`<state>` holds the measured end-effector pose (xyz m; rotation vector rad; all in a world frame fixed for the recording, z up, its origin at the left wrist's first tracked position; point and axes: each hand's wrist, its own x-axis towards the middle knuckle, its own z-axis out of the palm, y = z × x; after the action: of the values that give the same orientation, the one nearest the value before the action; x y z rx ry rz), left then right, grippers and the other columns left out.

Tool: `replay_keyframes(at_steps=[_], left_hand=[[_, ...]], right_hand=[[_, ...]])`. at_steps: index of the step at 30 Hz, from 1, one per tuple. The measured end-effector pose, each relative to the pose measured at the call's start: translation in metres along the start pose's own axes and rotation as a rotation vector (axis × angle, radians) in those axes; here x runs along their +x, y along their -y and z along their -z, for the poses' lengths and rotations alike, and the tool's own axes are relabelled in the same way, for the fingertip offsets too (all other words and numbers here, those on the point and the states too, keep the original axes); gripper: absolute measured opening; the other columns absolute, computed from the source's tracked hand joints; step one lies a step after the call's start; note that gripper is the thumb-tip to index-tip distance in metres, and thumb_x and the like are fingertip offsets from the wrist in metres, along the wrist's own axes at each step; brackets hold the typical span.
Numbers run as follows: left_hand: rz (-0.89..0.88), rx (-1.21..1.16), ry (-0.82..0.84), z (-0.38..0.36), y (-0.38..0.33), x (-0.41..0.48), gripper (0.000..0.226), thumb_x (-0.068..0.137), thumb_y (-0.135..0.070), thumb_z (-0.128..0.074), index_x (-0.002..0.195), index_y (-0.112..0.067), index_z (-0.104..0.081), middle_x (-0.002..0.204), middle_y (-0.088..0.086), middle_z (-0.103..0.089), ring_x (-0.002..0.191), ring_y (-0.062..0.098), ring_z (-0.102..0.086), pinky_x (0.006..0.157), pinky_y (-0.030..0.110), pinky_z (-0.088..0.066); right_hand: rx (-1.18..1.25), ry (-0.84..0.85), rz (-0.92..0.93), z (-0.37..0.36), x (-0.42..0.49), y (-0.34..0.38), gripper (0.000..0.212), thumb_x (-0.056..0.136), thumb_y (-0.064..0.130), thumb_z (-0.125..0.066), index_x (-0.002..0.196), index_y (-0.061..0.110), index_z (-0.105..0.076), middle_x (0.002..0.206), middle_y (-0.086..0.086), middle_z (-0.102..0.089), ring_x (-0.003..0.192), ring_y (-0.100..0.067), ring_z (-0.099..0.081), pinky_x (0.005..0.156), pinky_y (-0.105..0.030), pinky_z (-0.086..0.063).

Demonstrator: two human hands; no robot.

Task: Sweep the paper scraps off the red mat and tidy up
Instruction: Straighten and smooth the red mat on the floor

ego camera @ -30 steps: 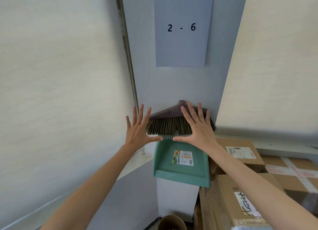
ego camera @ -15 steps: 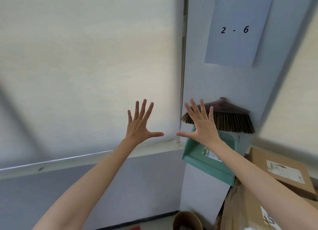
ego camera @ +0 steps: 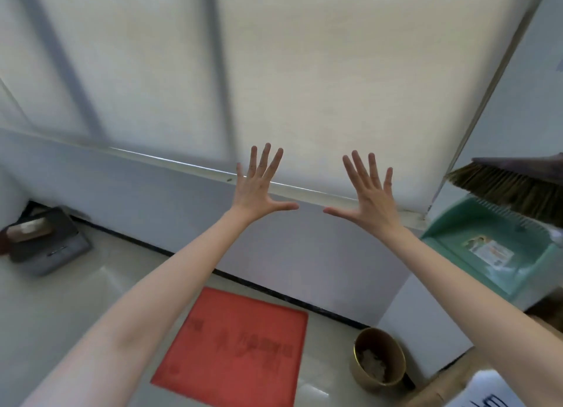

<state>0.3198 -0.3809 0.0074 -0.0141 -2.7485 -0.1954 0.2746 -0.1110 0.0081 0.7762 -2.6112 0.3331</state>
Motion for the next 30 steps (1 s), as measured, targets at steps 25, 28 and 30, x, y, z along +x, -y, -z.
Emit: replay_keyframes(at_steps=[25,28,30], left_hand=[[0.029,0.071,0.019,0.111,0.245,-0.197,0.128,0.056,-0.093,-0.047,0.150,-0.039,0.021,0.160,-0.008,0.025,0.146,0.021,0.027,0.116,0.063,0.002],[0.011,0.051,0.034,0.114,0.262,-0.210,0.129,0.056,-0.093,-0.047,0.152,-0.037,0.018,0.161,-0.008,0.023,0.146,0.021,0.026,0.116,0.062,0.002],[-0.003,0.035,0.043,0.112,0.269,-0.216,0.128,0.057,-0.093,-0.047,0.152,-0.036,0.016,0.161,-0.008,0.023,0.147,0.021,0.025,0.116,0.062,0.002]], right_hand=[[0.058,-0.074,0.072,-0.041,-0.037,0.319,0.115,0.068,0.088,-0.044,0.156,0.030,0.002,0.163,0.011,0.004,0.150,-0.022,0.010,0.117,-0.060,0.002],[0.057,-0.069,0.030,-0.041,-0.049,0.340,0.115,0.068,0.087,-0.046,0.156,0.030,0.001,0.163,0.011,0.005,0.150,-0.022,0.011,0.117,-0.060,0.003],[0.058,-0.060,0.005,-0.040,-0.055,0.350,0.115,0.068,0.087,-0.047,0.155,0.031,0.002,0.163,0.012,0.006,0.150,-0.021,0.012,0.117,-0.060,0.004]])
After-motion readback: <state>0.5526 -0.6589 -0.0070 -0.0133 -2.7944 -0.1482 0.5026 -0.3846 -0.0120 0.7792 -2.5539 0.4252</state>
